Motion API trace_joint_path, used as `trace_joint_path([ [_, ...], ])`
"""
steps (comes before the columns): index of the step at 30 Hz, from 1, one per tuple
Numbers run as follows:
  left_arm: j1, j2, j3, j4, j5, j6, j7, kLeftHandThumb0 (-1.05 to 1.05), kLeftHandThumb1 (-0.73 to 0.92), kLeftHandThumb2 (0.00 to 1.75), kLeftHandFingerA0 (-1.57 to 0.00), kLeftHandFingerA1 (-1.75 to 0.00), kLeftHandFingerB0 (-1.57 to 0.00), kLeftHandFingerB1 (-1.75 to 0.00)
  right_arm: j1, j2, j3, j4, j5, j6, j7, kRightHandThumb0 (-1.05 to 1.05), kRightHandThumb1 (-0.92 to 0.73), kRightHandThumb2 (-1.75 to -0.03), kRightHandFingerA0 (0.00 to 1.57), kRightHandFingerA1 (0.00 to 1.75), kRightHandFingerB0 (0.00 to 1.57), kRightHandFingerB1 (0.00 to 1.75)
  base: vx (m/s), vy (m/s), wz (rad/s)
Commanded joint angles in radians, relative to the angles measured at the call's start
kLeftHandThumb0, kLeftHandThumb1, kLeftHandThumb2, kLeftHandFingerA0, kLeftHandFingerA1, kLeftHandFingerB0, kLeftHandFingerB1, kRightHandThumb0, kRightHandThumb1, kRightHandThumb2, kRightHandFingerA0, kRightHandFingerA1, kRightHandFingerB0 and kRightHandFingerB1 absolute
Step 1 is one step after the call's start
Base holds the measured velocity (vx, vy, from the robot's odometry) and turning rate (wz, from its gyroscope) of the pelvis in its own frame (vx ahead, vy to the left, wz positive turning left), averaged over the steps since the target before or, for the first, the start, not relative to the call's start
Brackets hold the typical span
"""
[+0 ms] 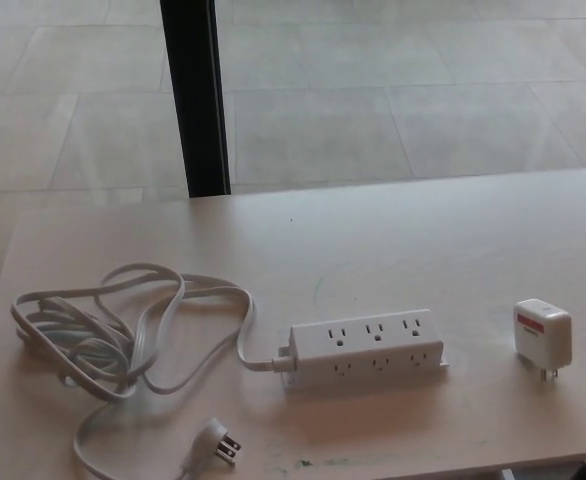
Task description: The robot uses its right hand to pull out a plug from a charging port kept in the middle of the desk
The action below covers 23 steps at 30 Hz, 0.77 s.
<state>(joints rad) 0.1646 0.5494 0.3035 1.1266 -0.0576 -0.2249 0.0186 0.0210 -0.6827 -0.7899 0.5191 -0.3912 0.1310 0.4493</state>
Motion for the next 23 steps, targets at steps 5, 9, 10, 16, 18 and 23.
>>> trace_joint_path([
  [5,0.001,0.001,0.023,0.022,-0.017,-0.005,0.019,-0.62,0.71,0.62,-0.81,-0.63,-0.64,-0.47,0.046,0.191,-0.373,0.344,0.319,0.044,-0.51,-0.91,-0.75,-0.75,0.94,1.16,0.0,1.11,0.0,0.0,0.0],
  [9,0.003,0.0,0.028,0.011,-0.021,-0.015,0.02,-0.63,0.7,0.61,-0.84,-0.72,-0.65,-0.51,0.048,0.224,-0.342,0.364,0.306,0.042,-0.478,-0.94,-0.5,-0.99,1.05,1.3,0.12,0.8,0.0,0.0,0.0],
  [10,0.003,0.001,0.03,0.011,-0.025,-0.012,0.011,-0.64,0.71,0.61,-0.82,-0.71,-0.64,-0.51,0.045,0.228,-0.353,0.366,0.33,0.055,-0.439,-0.91,-0.67,-0.69,0.9,1.41,0.0,1.05,0.0,0.0,0.0],
  [16,-0.002,0.004,0.03,0.02,-0.02,0.001,0.014,-0.65,0.71,0.62,-0.82,-0.71,-0.66,-0.57,0.066,0.247,-0.307,0.398,0.371,-0.076,-0.258,-0.96,-0.44,-0.91,0.59,0.98,0.23,0.91,0.0,0.0,0.0],
  [18,-0.004,0.01,0.026,0.011,-0.017,0.036,0.002,-0.65,0.72,0.61,-0.8,-0.69,-0.63,-0.6,0.068,0.254,-0.292,0.4,0.38,-0.095,-0.24,-0.98,-0.62,-0.54,0.57,1.02,0.07,1.12,0.0,0.0,0.0],
  [23,-0.011,0.017,0.016,0.011,-0.007,0.07,-0.01,-0.65,0.7,0.61,-0.74,-0.63,-0.54,-0.51,0.085,0.256,-0.247,0.377,0.387,-0.088,-0.201,-0.95,-0.4,-0.92,0.62,0.95,0.34,0.91,0.0,0.0,0.0],
])
